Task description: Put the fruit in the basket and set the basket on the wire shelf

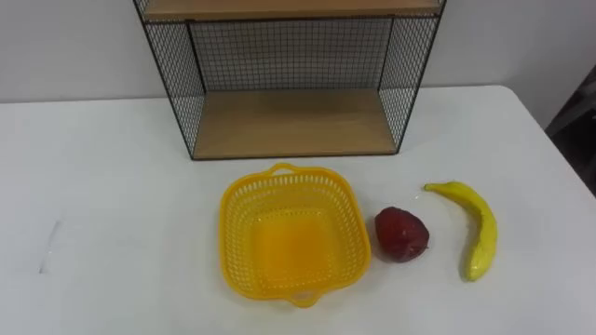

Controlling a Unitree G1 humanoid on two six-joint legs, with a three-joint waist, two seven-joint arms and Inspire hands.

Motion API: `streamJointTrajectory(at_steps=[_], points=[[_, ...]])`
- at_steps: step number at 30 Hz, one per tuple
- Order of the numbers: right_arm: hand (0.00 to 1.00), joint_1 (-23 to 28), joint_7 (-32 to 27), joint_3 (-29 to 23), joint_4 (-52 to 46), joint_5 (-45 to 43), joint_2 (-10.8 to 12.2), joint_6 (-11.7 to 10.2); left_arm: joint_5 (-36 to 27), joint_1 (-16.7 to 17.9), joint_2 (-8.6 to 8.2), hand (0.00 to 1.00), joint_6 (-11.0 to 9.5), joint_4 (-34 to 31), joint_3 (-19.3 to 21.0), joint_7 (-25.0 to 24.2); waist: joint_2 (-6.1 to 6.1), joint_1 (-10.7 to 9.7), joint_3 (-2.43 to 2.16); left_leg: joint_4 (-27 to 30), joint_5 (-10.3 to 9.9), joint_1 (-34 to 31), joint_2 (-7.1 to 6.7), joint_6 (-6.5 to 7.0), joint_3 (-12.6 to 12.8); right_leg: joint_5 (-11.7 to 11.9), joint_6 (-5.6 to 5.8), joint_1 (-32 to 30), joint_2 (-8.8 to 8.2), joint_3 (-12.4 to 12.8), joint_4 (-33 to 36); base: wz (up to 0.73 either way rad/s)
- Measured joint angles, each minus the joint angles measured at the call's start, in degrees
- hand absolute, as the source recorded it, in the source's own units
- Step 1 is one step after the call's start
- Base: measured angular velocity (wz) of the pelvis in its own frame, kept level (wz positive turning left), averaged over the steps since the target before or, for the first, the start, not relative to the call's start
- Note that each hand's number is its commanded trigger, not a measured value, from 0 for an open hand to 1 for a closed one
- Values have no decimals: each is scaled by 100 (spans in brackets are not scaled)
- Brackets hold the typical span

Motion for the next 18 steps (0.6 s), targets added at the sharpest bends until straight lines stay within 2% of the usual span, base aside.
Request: streamJointTrajectory(at_steps=[9, 14, 18], points=[[0, -1, 9, -1, 37, 114, 0, 14, -8, 44, 9, 0, 28, 0, 12, -39, 7, -14, 2, 48, 3, -21, -4, 3, -44, 0, 0, 21, -1, -90, 2, 2], [0, -37, -33, -52, 54, 180, 12, 136, -149, 75, 23, 0, 43, 7, 46, -70, -12, -10, 10, 48, 4, 20, -2, 4, -35, 0, 0, 88, -1, -98, 2, 0], [0, 3, -142, -52, 58, 529, 17, 141, -151, 74, 19, 0, 41, 15, 87, 2, -39, -9, 18, 22, 3, 89, -1, 5, -29, 0, 0, 108, -1, -83, 3, -1]])
